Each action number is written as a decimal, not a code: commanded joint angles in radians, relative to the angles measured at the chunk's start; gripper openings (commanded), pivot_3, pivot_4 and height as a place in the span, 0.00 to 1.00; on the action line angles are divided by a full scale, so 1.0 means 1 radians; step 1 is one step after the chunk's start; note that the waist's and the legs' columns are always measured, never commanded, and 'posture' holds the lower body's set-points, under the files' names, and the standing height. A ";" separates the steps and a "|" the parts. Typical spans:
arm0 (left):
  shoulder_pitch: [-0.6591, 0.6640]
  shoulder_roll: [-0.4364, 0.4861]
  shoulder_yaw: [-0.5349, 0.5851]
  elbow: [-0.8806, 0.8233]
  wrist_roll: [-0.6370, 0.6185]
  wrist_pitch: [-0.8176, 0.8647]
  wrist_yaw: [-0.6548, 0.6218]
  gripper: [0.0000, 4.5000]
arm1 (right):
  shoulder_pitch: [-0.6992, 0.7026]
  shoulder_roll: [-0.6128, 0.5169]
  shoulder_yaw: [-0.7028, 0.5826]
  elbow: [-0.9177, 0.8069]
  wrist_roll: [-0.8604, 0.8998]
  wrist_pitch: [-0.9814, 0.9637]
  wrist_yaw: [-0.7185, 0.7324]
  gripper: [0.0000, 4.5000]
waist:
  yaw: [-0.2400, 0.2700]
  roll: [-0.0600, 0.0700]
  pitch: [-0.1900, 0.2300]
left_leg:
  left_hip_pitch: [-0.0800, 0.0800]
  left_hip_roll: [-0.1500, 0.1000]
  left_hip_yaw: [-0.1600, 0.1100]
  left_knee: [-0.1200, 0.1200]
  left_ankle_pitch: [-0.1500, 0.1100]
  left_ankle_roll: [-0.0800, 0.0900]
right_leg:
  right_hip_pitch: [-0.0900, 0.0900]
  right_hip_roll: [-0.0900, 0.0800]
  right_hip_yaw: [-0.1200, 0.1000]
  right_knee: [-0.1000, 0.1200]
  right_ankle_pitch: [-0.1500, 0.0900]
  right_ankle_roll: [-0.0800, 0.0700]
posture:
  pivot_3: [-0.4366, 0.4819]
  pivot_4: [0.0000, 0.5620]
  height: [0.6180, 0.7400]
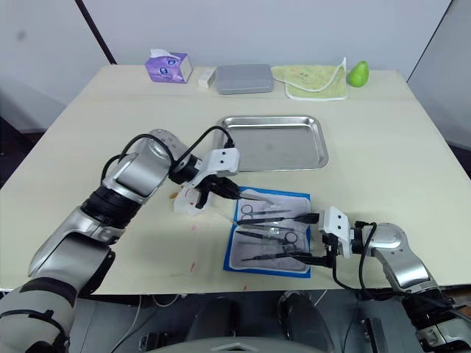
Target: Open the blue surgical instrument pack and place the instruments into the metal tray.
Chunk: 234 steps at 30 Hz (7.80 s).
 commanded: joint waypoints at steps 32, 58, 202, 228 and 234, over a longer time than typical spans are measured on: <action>-0.065 -0.645 0.531 0.066 -0.005 0.439 1.341 0.02 | 0.048 -0.053 0.027 0.086 -0.089 0.075 0.015 1.00 | 0.026 -0.005 -0.002 | 0.001 -0.002 -0.001 0.000 0.000 0.000 | 0.002 -0.002 -0.001 -0.001 0.000 0.001 | 0.48 0.27 0.98; -0.074 -0.713 0.606 0.297 -0.068 0.305 1.480 0.34 | 0.073 -0.067 0.017 0.048 -0.082 0.097 0.010 1.00 | 0.027 -0.005 -0.002 | -0.001 -0.003 0.001 0.000 0.000 -0.001 | 0.002 -0.003 -0.004 -0.002 0.000 0.001 | 0.48 0.27 0.98; 0.138 -0.252 -0.018 0.100 0.032 -0.253 0.136 0.02 | 0.124 -0.007 -0.015 -0.014 -0.051 0.116 -0.069 1.00 | 0.041 -0.003 -0.008 | 0.001 -0.001 0.007 -0.002 0.000 0.000 | 0.002 -0.003 0.000 -0.006 -0.004 -0.001 | 0.48 0.27 0.98; 0.074 -0.152 0.005 -0.022 0.010 -0.137 0.022 0.02 | 0.108 -0.004 0.017 0.011 -0.079 0.136 -0.076 1.00 | 0.024 -0.003 -0.006 | 0.000 -0.001 0.006 -0.002 0.000 0.000 | 0.001 -0.003 0.000 -0.006 -0.004 -0.001 | 0.48 0.27 0.98; 0.089 -0.107 0.023 -0.036 -0.001 -0.149 0.023 0.02 | 0.098 -0.006 0.018 0.027 -0.080 0.131 -0.065 1.00 | 0.024 -0.003 -0.006 | 0.000 -0.001 0.006 -0.002 0.000 0.000 | 0.001 -0.003 0.000 -0.005 -0.004 -0.001 | 0.48 0.27 0.98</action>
